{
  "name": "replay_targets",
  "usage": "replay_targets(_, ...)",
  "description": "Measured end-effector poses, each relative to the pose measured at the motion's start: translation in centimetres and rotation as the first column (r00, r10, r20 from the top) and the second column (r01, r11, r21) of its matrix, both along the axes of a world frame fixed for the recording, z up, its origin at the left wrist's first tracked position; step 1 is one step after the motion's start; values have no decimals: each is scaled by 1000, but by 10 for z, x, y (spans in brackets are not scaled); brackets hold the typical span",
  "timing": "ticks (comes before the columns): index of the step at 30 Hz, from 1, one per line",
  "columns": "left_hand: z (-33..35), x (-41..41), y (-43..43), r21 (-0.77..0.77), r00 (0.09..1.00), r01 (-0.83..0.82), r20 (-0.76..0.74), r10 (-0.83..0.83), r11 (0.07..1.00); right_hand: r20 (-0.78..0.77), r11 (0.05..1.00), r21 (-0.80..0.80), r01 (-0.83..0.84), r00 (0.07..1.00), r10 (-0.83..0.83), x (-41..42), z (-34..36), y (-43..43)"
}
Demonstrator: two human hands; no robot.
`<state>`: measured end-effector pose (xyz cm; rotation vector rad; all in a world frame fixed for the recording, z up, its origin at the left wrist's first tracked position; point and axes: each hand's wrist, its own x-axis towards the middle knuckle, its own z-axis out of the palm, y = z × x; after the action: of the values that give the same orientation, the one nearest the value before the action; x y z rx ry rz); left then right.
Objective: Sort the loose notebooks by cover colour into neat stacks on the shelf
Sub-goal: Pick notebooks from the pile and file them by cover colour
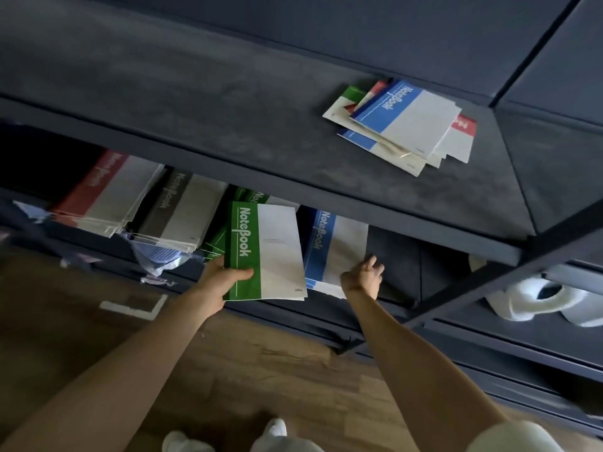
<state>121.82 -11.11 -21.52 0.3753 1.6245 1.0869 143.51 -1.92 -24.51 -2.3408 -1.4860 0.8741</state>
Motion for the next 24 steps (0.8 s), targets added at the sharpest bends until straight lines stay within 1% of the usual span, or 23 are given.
replay_targets(2, -1, 4, 1, 2, 1000, -4, -11, 4, 1000, 147, 992, 69, -103, 985, 92, -3, -1, -3)
replay_targets(3, -3, 5, 2, 3, 1000, -4, -14, 4, 1000, 148, 983, 104, -149, 980, 132, -8, -1, -3)
replay_targets(4, -4, 6, 3, 6, 1000, 0, -16, 0, 1000, 80, 978, 108, -178, 982, 170, -14, 1, -4)
replay_targets(5, -4, 7, 5, 7, 1000, 9, -17, -9, 1000, -50, 980, 72, -186, 981, 190, -22, 4, -5)
replay_targets(6, -4, 7, 6, 9, 1000, 15, -18, -15, 1000, -217, 984, -9, -175, 961, 169, -30, 9, -6)
replay_targets(7, -4, 7, 6, 14, 1000, 16, -15, -16, 1000, -397, 983, -128, -134, 915, 72, -38, 15, -9)
replay_targets(8, -4, 5, 7, 22, 1000, 11, -11, -10, 1000, -551, 960, -265, -89, 831, -75, -44, 22, -13)
replay_targets(9, -4, 2, 8, 30, 1000, 1, -11, -1, 1000, -654, 929, -364, -57, 726, -212, -49, 27, -17)
replay_targets(10, -4, -1, 8, 37, 1000, -7, -17, 8, 999, -706, 915, -402, -35, 648, -285, -53, 28, -19)
replay_targets(11, -3, -6, 9, 43, 1000, -10, -25, 11, 999, -735, 916, -400, -39, 610, -296, -56, 28, -20)
replay_targets(13, -3, -16, 10, 62, 1000, 1, -29, 1, 998, -749, 933, -354, -63, 617, -243, -64, 27, -22)
replay_targets(15, -4, -28, 14, 78, 999, 35, -42, -31, 996, -723, 942, -329, -70, 660, -204, -74, 24, -24)
replay_targets(17, -5, -39, 19, 71, 986, 116, -128, -106, 991, -686, 944, -323, -69, 704, -183, -86, 20, -26)
replay_targets(19, -6, -50, 25, 26, 940, 218, -276, -202, 976, -670, 951, -309, -31, 716, -195, -100, 18, -27)
replay_targets(20, -6, -54, 30, -2, 894, 269, -371, -251, 963, -663, 957, -291, -2, 722, -200, -107, 18, -26)
replay_targets(22, -7, -64, 40, -87, 756, 360, -557, -345, 929, -620, 968, -245, 57, 758, -202, -122, 14, -19)
replay_targets(24, -8, -76, 47, -179, 600, 457, -661, -451, 871, -568, 977, -186, 106, 800, -195, -135, 12, -10)
